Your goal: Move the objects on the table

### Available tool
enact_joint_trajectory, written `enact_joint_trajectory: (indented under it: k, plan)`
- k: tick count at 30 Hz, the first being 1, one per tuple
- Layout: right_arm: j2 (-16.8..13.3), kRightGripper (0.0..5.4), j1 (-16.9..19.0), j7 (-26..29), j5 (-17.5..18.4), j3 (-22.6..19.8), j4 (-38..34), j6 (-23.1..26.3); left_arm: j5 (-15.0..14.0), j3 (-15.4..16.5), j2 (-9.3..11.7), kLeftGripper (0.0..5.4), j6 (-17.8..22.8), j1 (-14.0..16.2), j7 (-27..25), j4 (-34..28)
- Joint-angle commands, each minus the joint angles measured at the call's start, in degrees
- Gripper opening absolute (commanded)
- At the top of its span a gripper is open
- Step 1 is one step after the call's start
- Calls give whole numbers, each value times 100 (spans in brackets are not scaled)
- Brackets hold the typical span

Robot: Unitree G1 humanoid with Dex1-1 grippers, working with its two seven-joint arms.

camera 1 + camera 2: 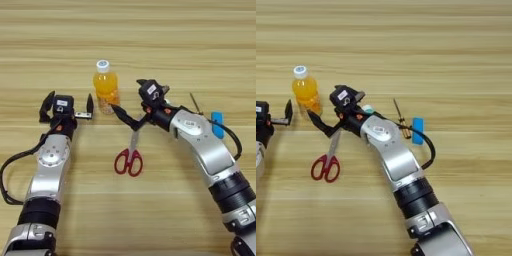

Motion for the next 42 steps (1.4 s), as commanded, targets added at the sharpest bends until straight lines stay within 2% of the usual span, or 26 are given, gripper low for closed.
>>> enact_joint_trajectory:
  k: [1,5,8,15,20,24,30,35,42]
  plan:
    - [33,535,-161,-71,-20,-93,262,-167,-1,-5,13,540,-10,-48,-21,23]
    - [43,535,-201,-93,-21,-138,352,-238,-51,-25,-1,540,-10,-16,-104,-52]
    - [33,535,-189,-123,-11,-171,352,-242,-15,-118,49,540,99,133,-246,-332]
    - [33,535,-330,-229,-4,-350,484,-288,-89,-391,198,540,756,785,-830,-1518]
    - [48,535,-355,-249,-16,-359,540,-314,-88,-458,289,540,1130,994,-1078,-2116]
    - [55,535,-392,-247,-18,-371,607,-343,-101,-352,287,540,1221,940,-1047,-2057]
    - [43,535,-401,-239,-6,-394,612,-364,-165,-377,224,540,1197,902,-1123,-2001]
    - [61,535,-425,-246,-13,-394,642,-381,-179,-503,121,540,1114,634,-1182,-1635]
    - [99,535,-455,-278,-26,-383,655,-386,-155,-686,86,540,1098,560,-1328,-1624]
